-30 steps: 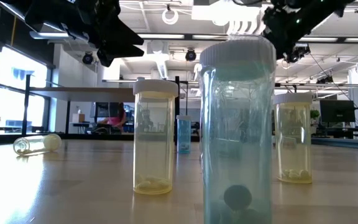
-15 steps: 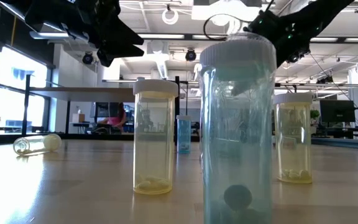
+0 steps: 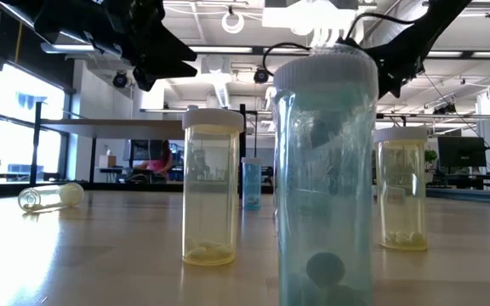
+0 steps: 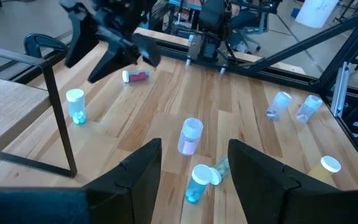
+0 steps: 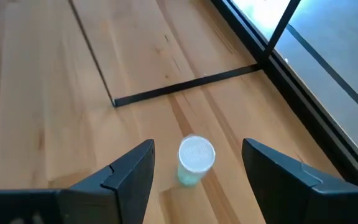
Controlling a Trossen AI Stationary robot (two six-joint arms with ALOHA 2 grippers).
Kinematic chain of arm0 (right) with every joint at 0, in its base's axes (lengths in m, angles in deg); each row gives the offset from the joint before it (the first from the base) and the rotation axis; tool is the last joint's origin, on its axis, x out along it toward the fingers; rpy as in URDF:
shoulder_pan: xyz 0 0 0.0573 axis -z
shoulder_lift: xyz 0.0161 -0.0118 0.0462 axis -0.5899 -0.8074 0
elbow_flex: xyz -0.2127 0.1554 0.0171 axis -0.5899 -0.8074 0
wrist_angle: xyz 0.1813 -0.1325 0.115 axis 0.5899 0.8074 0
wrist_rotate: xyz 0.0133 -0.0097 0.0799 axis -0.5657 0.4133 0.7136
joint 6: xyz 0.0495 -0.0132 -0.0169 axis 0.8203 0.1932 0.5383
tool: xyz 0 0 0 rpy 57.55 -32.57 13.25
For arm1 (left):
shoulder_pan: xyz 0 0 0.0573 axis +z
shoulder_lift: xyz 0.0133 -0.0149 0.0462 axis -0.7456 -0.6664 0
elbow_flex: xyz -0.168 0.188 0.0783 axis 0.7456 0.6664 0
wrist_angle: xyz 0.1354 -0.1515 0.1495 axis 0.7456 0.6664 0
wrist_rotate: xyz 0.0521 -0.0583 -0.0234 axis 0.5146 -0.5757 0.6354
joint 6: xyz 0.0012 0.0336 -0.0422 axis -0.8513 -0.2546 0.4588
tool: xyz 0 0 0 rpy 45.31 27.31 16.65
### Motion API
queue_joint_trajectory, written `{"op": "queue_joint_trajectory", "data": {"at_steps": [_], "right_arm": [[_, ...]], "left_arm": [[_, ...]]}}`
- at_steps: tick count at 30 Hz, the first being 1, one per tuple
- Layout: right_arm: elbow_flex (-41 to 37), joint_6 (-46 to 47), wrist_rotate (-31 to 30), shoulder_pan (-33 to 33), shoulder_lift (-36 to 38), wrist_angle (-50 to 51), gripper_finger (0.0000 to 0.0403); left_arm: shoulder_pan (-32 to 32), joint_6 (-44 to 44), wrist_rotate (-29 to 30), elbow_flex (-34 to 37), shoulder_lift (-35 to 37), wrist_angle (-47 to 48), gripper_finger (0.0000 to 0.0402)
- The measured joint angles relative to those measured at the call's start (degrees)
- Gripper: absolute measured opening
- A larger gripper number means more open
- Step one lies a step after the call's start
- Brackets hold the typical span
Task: Pick and place medicine bottles onto shelf by color
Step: Put the top green pill bottle on the shelf
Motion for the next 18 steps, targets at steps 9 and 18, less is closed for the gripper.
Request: {"op": "queue_joint_trajectory", "data": {"at_steps": [9, 18], "right_arm": [[0.00, 1.55, -0.15, 0.00, -6.50, -4.60, 0.0232], [0.00, 2.69, -1.26, 0.00, -9.24, -8.20, 0.0232]], "left_arm": [[-0.01, -0.01, 0.00, 0.00, 0.00, -1.25, 0.0175], [-0.02, -0.02, 0.01, 0.00, 0.00, -1.19, 0.0175]]}}
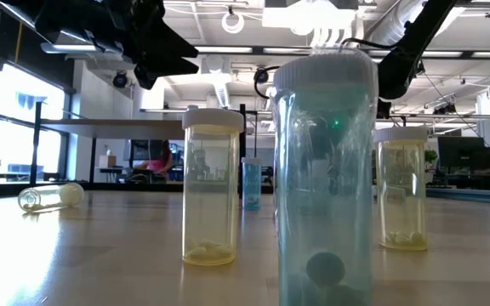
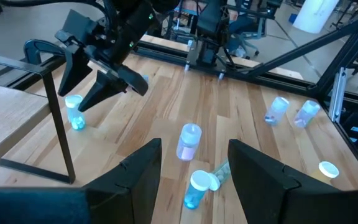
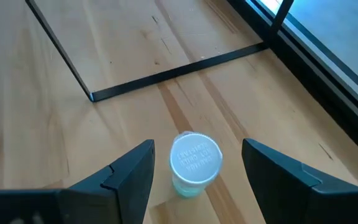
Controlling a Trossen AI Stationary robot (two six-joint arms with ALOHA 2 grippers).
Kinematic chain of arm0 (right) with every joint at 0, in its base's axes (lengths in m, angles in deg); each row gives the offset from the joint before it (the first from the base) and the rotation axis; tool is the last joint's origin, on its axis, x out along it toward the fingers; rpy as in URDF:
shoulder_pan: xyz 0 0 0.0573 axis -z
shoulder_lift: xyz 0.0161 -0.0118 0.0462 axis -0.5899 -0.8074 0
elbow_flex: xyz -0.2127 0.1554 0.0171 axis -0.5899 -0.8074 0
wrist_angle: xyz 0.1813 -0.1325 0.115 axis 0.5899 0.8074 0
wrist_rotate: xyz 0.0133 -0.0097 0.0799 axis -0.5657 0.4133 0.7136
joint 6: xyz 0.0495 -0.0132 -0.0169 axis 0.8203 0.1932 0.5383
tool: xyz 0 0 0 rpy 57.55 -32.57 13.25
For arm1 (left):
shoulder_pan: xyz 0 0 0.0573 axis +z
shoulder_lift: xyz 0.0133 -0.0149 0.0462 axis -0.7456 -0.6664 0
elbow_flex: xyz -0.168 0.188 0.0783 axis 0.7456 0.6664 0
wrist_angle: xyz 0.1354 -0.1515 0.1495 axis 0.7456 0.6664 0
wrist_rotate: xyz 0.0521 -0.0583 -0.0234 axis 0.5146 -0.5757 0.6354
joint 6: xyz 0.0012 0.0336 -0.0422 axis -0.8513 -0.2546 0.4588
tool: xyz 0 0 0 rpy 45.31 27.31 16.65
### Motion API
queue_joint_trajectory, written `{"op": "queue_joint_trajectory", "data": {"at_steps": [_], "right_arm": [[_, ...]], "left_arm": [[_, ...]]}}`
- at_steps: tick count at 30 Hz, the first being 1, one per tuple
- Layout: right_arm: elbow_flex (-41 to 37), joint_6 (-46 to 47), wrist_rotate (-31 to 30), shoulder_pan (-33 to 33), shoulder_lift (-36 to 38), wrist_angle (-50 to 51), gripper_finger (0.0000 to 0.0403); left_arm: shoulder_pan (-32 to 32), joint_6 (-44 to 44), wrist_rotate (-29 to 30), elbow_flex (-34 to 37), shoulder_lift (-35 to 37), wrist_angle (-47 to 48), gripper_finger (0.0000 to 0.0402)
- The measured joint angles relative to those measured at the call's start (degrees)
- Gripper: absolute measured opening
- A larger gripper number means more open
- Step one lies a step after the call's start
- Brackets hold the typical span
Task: Pick and place medicine bottles onto shelf by color
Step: Put the top green pill bottle on the shelf
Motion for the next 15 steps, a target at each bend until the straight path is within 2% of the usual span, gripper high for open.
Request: {"op": "queue_joint_trajectory", "data": {"at_steps": [4, 15], "right_arm": [[0.00, 0.02, -0.04, 0.00, 0.00, -0.02, 0.0221], [0.00, 0.24, -0.07, 0.00, 0.00, 0.21, 0.0127]], "left_arm": [[0.02, 0.00, 0.00, 0.00, 0.00, 0.01, 0.0175], [0.01, 0.00, -0.01, 0.00, -0.01, 0.03, 0.0175]]}}
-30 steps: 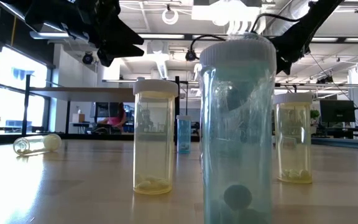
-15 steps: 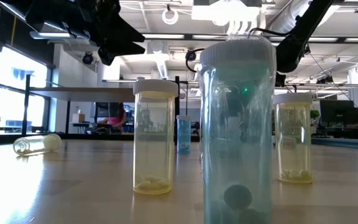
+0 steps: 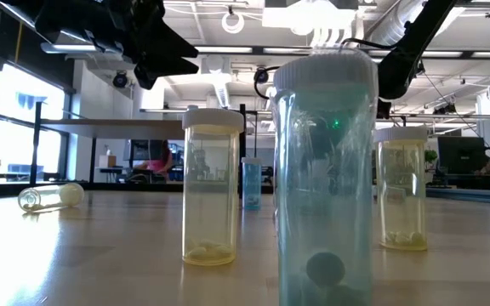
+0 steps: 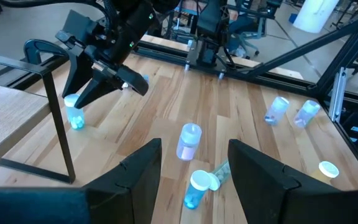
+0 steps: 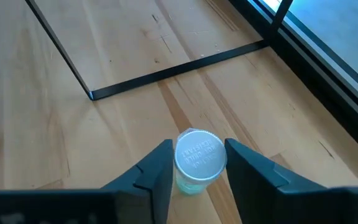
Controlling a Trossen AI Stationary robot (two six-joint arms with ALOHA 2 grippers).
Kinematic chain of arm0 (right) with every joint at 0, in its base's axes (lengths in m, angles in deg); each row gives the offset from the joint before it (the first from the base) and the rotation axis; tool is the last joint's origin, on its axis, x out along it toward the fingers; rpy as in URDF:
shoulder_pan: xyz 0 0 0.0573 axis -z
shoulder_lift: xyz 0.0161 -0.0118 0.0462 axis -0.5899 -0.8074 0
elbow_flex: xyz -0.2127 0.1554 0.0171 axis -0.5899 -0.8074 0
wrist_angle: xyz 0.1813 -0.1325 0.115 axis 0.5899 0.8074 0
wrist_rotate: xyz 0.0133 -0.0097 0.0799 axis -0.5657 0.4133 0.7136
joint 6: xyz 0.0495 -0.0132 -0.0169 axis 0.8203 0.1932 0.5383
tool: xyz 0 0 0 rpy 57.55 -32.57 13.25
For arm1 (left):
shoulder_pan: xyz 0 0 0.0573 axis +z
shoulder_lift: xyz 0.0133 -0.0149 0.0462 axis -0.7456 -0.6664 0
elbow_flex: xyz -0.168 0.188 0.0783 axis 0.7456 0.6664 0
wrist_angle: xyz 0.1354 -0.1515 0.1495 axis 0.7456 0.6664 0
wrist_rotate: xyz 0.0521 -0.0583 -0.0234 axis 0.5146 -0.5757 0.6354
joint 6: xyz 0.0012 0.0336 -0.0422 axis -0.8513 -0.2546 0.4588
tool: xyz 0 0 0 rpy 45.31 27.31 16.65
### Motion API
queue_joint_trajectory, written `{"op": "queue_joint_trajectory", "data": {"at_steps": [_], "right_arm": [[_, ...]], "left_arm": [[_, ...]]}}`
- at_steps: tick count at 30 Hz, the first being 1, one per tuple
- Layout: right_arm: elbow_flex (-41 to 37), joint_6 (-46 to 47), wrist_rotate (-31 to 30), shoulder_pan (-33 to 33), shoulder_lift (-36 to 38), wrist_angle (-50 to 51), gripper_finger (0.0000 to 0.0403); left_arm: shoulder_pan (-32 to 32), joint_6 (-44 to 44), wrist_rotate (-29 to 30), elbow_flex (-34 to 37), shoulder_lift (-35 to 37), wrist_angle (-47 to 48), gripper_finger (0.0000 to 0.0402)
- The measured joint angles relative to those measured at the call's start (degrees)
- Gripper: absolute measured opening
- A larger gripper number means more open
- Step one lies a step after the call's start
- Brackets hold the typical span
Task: Pick and place medicine bottles onto shelf by color
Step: Put the top green pill bottle on the shelf
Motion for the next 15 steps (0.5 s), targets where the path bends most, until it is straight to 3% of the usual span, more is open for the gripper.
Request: {"op": "queue_joint_trajectory", "data": {"at_steps": [15], "right_arm": [[0.20, 1.42, -0.04, -0.02, 2.19, 0.89, 0.0109]], "left_arm": [[-0.01, 0.04, 0.16, 0.00, 0.26, 0.78, 0.0175]]}}
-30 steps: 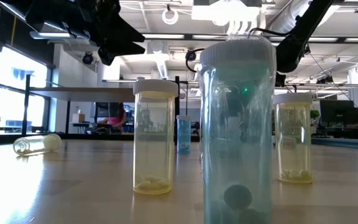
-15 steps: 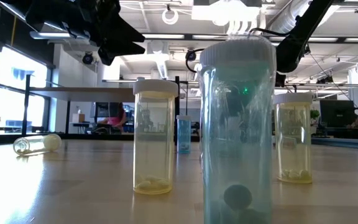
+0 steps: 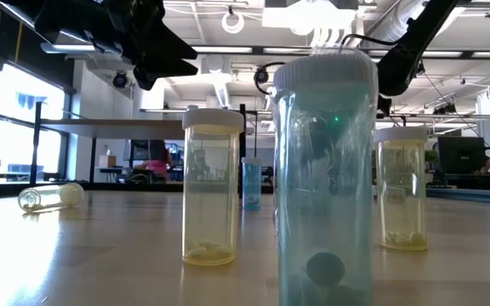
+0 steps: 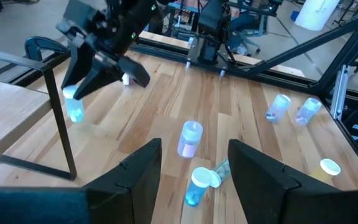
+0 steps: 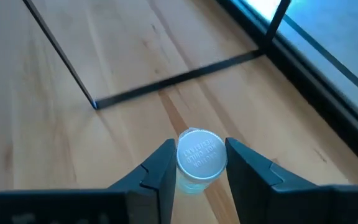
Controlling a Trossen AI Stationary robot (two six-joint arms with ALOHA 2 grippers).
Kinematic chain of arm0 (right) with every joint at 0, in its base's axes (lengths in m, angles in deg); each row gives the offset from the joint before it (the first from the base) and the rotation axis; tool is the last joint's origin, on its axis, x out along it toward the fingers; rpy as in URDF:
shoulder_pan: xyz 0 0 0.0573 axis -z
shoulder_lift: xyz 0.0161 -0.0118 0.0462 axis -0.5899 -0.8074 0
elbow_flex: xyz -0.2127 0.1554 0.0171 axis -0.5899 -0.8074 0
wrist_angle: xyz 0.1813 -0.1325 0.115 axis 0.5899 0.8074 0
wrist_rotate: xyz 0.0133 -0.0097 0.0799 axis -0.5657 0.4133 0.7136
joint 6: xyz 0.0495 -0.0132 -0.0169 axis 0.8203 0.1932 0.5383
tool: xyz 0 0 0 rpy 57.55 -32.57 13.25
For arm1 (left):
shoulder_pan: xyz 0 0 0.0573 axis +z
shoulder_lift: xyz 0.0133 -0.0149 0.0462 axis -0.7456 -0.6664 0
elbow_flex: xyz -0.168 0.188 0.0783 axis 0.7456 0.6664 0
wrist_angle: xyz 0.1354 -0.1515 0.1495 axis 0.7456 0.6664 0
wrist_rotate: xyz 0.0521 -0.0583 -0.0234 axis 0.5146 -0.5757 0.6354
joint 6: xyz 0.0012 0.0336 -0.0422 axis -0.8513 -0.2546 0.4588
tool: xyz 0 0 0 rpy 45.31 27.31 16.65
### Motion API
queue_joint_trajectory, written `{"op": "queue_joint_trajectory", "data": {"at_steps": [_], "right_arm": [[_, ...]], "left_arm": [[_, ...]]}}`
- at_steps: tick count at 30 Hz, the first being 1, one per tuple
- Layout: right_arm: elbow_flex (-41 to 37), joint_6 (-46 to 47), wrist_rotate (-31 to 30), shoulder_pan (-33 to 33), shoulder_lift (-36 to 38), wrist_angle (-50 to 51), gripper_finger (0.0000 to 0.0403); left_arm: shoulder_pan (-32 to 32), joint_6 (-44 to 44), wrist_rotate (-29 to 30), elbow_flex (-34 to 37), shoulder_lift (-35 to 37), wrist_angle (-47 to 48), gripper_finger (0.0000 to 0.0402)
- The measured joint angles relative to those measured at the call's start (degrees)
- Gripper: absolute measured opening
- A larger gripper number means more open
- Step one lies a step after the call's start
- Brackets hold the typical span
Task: Pick and place medicine bottles onto shelf by color
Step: Put the top green pill bottle on the shelf
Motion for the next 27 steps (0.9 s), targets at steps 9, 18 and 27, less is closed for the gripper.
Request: {"op": "queue_joint_trajectory", "data": {"at_steps": [9, 18, 27], "right_arm": [[0.02, 3.19, -0.35, 0.00, 8.37, 2.22, 0.0108], [0.04, 3.70, -0.62, 0.00, 19.67, 1.76, 0.0108], [11.94, 2.19, -0.69, 0.05, 21.63, 9.22, 0.0108]], "left_arm": [[0.01, 0.15, 0.15, 0.00, 2.56, 4.73, 0.0175], [-0.02, 0.20, 4.06, 0.00, 4.90, 10.60, 0.0175], [0.02, 0.20, 5.08, 0.00, 4.88, 11.55, 0.0175]]}}
